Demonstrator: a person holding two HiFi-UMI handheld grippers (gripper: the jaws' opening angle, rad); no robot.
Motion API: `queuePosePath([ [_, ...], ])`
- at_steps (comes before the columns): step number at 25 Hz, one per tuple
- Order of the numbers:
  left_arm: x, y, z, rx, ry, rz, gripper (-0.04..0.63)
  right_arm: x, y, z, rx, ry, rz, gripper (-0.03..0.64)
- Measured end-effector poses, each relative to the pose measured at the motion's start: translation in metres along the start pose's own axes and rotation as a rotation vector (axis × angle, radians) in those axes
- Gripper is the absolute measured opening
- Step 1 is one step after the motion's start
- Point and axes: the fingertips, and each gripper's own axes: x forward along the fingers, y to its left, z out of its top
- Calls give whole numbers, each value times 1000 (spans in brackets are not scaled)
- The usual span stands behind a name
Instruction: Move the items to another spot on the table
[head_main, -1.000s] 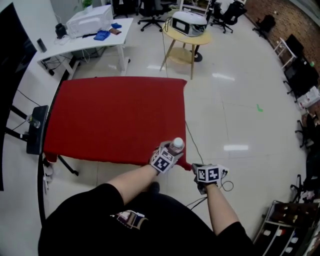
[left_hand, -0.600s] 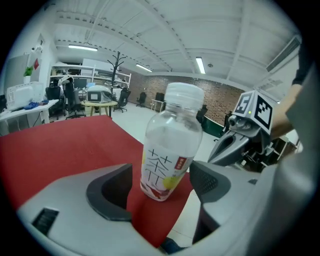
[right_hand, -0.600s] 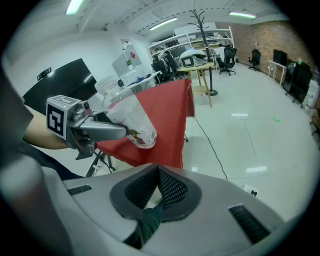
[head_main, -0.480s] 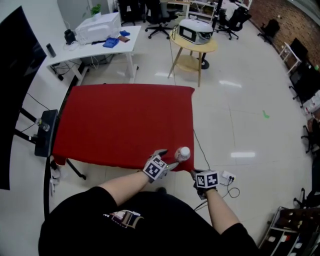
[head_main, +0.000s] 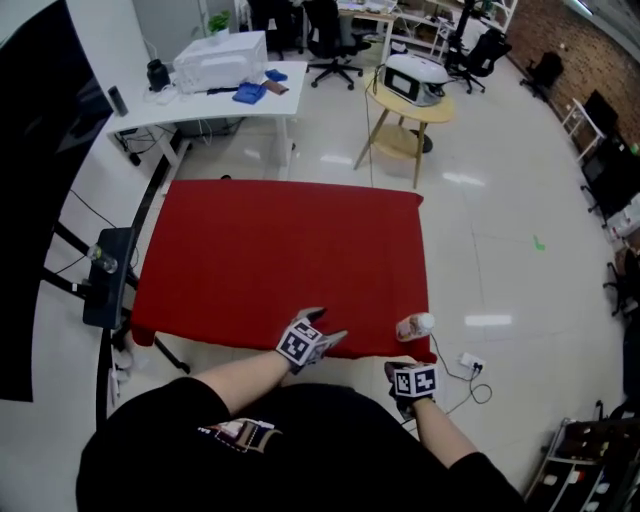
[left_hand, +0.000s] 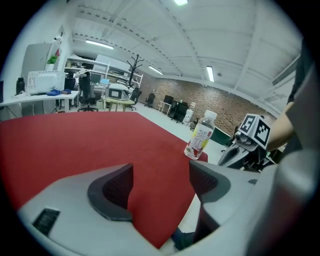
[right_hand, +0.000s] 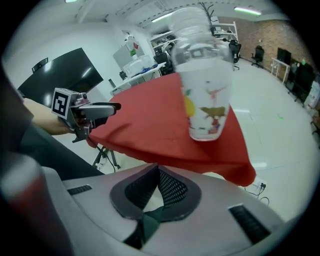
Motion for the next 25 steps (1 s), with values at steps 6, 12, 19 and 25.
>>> queuePosePath([
  [6, -100, 112, -2, -20, -25, 64, 354, 57, 99, 68, -27, -42, 36, -3],
  [12, -167, 205, 5, -101, -88, 209, 329, 96, 159, 150, -156, -59, 100, -3],
  [19, -228, 254, 6, -203, -199, 308, 72, 119, 216, 223, -292, -103, 161, -3],
  [25, -274, 261, 20, -173, -274, 184, -9, 128, 301, 263, -309, -203, 250, -6],
])
